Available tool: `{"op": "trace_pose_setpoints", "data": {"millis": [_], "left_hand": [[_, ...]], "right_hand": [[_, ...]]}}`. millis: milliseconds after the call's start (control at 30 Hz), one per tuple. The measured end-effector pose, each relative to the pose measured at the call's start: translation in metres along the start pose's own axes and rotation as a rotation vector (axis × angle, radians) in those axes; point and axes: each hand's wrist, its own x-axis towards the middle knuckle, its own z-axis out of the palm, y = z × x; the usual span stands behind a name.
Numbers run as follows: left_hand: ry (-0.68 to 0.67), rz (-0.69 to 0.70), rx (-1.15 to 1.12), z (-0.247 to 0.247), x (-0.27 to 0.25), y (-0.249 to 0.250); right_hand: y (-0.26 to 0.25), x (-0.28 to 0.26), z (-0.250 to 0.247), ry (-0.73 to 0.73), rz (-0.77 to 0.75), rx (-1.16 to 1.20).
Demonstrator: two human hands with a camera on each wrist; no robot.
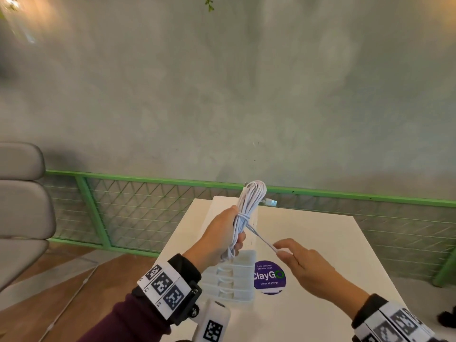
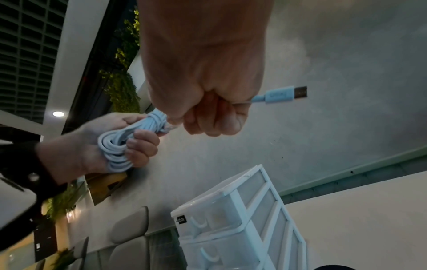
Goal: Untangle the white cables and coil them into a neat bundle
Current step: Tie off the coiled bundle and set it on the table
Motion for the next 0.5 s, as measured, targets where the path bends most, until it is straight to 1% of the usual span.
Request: {"op": "trace_pose_setpoints", "data": {"millis": [67,100,267,367,433,500], "left_hand": [[0.000,-0.019,-0.035,0.004,0.000,-0.003],[-0.010,-0.005,-0.021,0.005,-0.001,-0.006],[-0.078,0.126,0.126,0.008,-0.004,-0.010],[-0.079,0.198,0.276,0.013,-0.005,-0.013],[-0.103,0.226,0.349,0.015,-0.006,-0.016],[-0.110,0.247,0.414,0.014,-0.007,-0.018]], "right_hand": [[-0.002,-0.008,-0.004,-0.026,0.000,0.043],[-0.001,-0.010,-0.007,-0.033,-0.017,0.038],[0.007,-0.014,-0.025,0.024,-0.047,-0.045],[0.010,-0.016,-0.038,0.051,-0.005,-0.114],[0.012,-0.015,-0.046,0.050,0.049,-0.154],[0.009,-0.016,-0.055,0.044,0.088,-0.140]]}}
